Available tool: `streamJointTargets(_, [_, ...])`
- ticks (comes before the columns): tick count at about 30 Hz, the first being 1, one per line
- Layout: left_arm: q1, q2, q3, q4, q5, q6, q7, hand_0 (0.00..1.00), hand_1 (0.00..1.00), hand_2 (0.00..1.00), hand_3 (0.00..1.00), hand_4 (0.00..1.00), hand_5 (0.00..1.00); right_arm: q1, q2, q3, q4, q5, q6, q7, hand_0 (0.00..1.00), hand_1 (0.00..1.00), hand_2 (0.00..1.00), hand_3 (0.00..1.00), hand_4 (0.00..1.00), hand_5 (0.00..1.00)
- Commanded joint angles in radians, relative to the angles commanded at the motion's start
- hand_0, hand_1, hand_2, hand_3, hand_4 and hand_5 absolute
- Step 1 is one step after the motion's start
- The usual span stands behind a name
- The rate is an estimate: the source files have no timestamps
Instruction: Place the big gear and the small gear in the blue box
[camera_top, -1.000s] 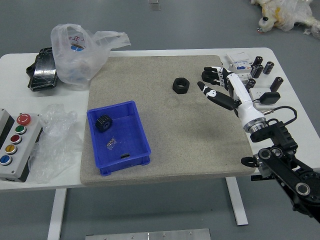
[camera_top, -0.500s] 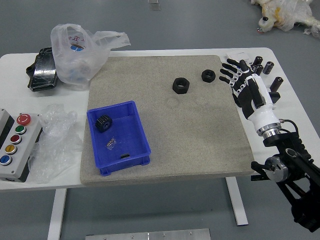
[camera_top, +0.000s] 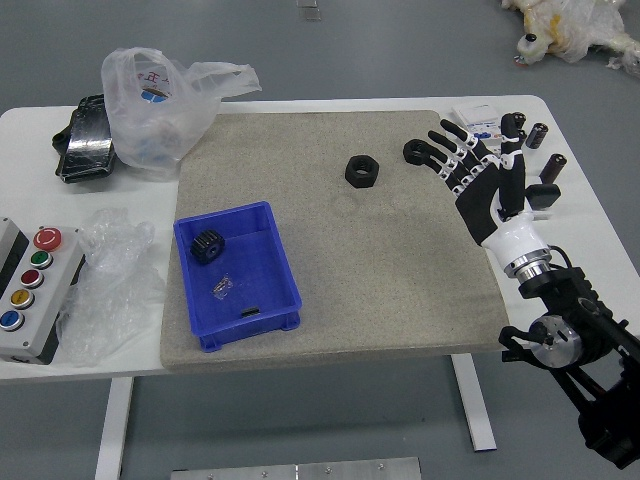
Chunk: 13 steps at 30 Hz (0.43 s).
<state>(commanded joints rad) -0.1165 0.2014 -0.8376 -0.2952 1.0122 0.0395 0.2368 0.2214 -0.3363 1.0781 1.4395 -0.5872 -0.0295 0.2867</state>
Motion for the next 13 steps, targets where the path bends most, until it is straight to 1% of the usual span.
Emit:
streamJointTargets(4, [0.0, -0.002, 0.002, 0.0, -0.002, 0.001, -0.001, 0.643, 0.458, 0.493, 0.645, 0.656, 0.16, -0.001, -0.002, 0.003, 0.005, -0.018, 0.012, -0.032, 0.998, 0.932, 0.917, 0.925, 0.998, 0.998])
streamJointTargets(5, [0.0, -0.002, 0.002, 0.0, -0.002, 0.001, -0.002, 0.644, 0.467, 0.5, 0.644, 0.655, 0.159, -0.001, -0.002, 0.004, 0.005, -0.022, 0.014, -0.038, 0.998, 0.986, 0.941, 0.962, 0.998, 0.998])
streamJointTargets(7, [0.0, -0.002, 0.002, 0.0, -0.002, 0.002, -0.002, 0.644, 0.467, 0.5, 0.644, 0.655, 0.159, -0.001, -0.002, 0.006, 0.007, -0.031, 0.015, -0.051, 0.998, 0.986, 0.941, 0.962, 0.998, 0.998])
streamJointTargets(10, [0.001, -0.002, 0.002, 0.0, -0.002, 0.002, -0.003, 0.644, 0.467, 0.5, 0.644, 0.655, 0.159, -0.001, -0.002, 0.007, 0.011, -0.05, 0.006, -0.07, 0.998, 0.986, 0.941, 0.962, 0.998, 0.998])
streamJointTargets(11, [0.001, -0.002, 0.002, 0.0, -0.001, 0.002, -0.003, 0.644, 0.495, 0.515, 0.645, 0.655, 0.159, 0.0, -0.003, 0.008, 0.014, -0.058, -0.001, -0.074, 0.998, 0.998, 0.998, 0.959, 0.998, 0.998])
streamJointTargets(13, [0.001, -0.002, 0.003, 0.001, -0.002, 0.002, -0.004, 0.644, 0.495, 0.515, 0.645, 0.655, 0.159, -0.001, -0.004, 0.011, 0.02, -0.074, -0.017, -0.08, 0.998, 0.998, 0.998, 0.959, 0.998, 0.998])
